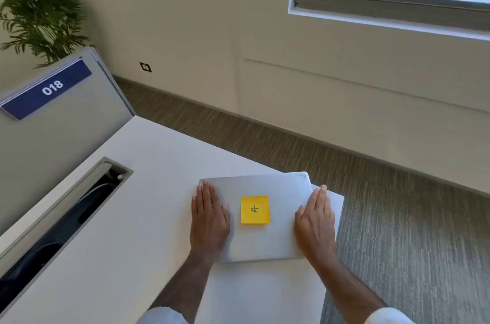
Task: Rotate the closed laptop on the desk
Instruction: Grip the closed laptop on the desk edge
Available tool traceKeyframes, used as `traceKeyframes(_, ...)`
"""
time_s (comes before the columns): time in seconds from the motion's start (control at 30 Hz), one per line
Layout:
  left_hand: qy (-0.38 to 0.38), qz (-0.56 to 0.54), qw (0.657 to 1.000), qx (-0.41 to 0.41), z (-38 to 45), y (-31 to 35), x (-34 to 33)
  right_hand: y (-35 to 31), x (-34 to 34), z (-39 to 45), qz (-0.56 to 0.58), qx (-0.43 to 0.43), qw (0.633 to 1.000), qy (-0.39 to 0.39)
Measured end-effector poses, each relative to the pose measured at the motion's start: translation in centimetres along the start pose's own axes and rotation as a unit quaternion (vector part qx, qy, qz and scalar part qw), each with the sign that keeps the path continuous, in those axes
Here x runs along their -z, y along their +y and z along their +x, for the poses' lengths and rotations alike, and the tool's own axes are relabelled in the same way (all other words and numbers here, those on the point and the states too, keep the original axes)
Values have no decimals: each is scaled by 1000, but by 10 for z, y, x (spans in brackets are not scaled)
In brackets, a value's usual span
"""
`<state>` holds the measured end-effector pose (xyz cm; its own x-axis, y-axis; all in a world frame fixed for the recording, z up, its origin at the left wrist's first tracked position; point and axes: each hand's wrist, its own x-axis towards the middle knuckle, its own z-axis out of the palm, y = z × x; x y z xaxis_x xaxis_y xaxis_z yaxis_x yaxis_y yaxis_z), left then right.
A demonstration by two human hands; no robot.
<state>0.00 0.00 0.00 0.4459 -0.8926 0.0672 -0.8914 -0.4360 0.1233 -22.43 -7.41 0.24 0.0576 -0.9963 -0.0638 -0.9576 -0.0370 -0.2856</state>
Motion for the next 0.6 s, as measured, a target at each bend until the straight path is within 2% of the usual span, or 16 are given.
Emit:
traceKeyframes(0.17,-20,-2,998,65,-1,2,0,-4,6,2,-73,-5,997,-9)
traceKeyframes(0.37,-49,48,990,124,-2,12,6,-9,4,1,-90,-22,996,-15)
traceKeyframes(0.6,-63,-21,978,200,8,26,10,-19,2,2,-66,-64,995,-29)
